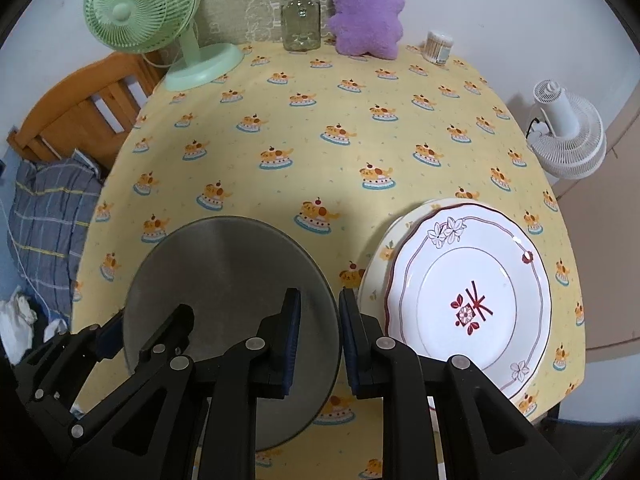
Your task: Organize plates and bowls
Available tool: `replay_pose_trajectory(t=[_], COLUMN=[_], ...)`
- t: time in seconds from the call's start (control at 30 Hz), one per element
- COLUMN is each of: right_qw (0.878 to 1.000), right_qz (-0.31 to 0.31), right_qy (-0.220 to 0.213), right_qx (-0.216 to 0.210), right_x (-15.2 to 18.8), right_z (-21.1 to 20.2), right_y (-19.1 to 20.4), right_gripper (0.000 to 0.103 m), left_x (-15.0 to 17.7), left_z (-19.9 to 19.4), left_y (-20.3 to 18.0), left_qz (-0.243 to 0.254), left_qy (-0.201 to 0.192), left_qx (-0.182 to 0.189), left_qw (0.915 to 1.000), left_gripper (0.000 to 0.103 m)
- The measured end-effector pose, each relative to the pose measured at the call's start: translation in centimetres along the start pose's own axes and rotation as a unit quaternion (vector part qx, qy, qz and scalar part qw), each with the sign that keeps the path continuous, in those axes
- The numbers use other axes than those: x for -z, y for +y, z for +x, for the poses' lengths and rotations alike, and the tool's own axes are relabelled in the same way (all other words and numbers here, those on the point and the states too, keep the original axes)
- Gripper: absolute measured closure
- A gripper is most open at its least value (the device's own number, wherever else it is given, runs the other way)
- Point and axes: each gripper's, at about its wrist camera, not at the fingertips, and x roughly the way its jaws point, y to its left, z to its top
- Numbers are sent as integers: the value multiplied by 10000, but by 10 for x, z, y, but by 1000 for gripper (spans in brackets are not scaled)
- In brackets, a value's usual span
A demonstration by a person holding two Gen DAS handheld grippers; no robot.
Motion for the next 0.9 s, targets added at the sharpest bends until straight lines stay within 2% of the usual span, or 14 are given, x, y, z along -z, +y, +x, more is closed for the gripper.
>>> replay_pose_trajectory(t=[0.1,0.17,0.23,0.33,0.4,0.53,0.9], right_qw=[9999,9998,9996,9992,9982,9962,9909], right_qz=[30,55,109,187,308,522,552], right_qy=[-60,-117,-200,-261,-255,-126,406], right_qx=[-75,-117,-155,-235,-448,-682,-1161], right_x=[1,1,2,2,3,5,-5], right_z=[-8,-13,-19,-23,-21,-9,35], right_y=[-1,-2,-4,-9,-16,-23,-33], right_gripper=[74,61,42,37,35,32,32], left_x=[0,0,0,0,2,4,-1], left_z=[-7,-11,-14,-18,-19,-17,10], left_y=[2,3,5,5,3,-5,-11], left_qz=[-27,-26,-70,-79,-53,57,-198], left_qy=[-53,-93,-118,-203,-276,-275,217], left_qx=[60,92,129,219,240,153,-226], left_qw=[10000,9999,9998,9995,9993,9995,9993], left_gripper=[61,54,44,31,23,20,20])
